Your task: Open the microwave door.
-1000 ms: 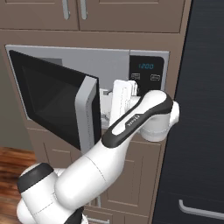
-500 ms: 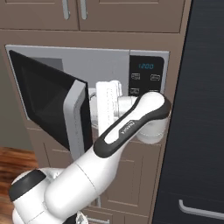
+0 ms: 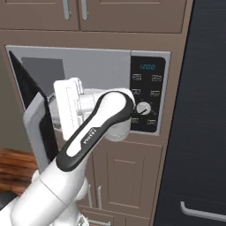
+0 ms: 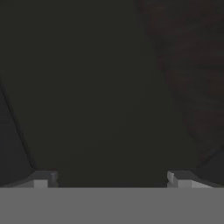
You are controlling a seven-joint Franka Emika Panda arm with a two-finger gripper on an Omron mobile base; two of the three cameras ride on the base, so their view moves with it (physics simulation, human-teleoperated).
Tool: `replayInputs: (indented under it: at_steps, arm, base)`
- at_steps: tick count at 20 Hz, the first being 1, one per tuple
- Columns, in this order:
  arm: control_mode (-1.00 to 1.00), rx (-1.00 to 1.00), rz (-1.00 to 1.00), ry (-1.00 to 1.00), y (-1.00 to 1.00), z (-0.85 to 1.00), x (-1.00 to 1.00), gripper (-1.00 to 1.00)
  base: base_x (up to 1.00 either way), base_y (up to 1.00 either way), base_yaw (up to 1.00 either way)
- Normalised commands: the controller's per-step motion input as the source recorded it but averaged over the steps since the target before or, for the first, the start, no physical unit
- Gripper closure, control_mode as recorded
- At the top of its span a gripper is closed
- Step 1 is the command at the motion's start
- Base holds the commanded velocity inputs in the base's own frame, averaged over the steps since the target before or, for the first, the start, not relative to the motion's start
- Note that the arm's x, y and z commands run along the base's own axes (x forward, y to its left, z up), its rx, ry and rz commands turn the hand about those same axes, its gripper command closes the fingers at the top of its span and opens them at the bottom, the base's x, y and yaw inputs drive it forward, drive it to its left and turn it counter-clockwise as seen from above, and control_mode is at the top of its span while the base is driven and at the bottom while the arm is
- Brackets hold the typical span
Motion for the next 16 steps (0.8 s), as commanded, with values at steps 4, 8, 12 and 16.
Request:
replayInputs:
  at_steps: [4, 8, 12, 16]
  arm:
    - [-1.0, -0.06, 0.02, 0.0, 1.0, 0.01, -0.34, -1.0]
    - [-1.0, -0.07, 0.0, 0.0, 1.0, 0.0, -0.33, -1.0]
    - [-1.0, -0.08, 0.0, 0.0, 1.0, 0.0, -0.32, -1.0]
    - [-1.0, -0.1, 0.0, 0.0, 1.0, 0.0, -0.24, -1.0]
  base:
    - [0.0, 0.0, 0.0]
    - [0.0, 0.0, 0.0]
    - [0.0, 0.0, 0.0]
    - [0.0, 0.0, 0.0]
